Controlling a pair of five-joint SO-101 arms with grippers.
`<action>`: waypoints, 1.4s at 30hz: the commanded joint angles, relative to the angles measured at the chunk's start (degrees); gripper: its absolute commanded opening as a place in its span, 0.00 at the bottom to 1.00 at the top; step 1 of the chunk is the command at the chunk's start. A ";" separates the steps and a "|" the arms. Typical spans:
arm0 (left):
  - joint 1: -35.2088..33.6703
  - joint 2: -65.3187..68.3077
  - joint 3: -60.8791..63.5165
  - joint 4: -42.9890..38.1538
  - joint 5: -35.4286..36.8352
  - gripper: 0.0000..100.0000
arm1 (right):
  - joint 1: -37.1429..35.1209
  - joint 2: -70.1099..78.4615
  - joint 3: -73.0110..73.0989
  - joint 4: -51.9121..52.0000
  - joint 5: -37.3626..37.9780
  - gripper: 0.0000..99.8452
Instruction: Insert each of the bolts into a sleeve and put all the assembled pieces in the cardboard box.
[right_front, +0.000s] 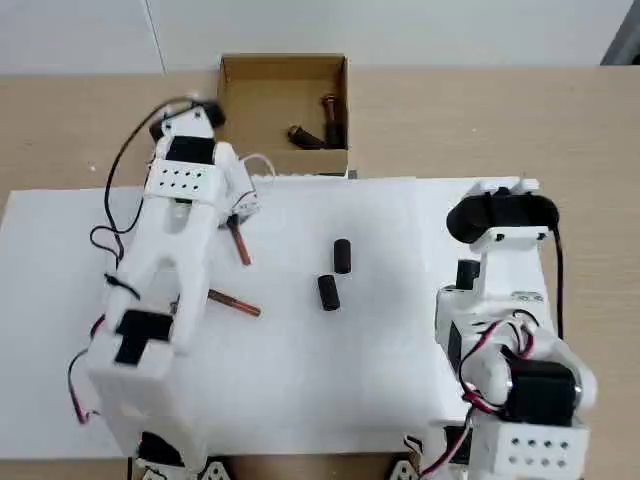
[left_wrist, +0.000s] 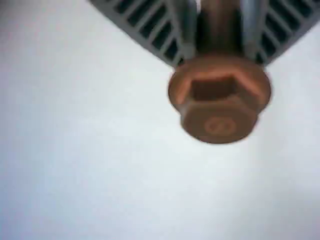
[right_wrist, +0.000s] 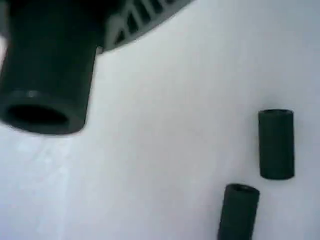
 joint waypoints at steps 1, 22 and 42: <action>3.08 -11.25 -0.22 2.11 -2.37 0.01 | 0.66 -0.84 -4.48 2.51 -0.09 0.00; 8.00 -52.84 34.68 -13.10 -7.47 0.01 | 6.02 -36.00 24.35 -15.78 4.04 0.00; 8.09 -87.91 74.51 -41.32 -6.95 0.01 | -22.90 -38.73 43.52 -33.98 -0.44 0.00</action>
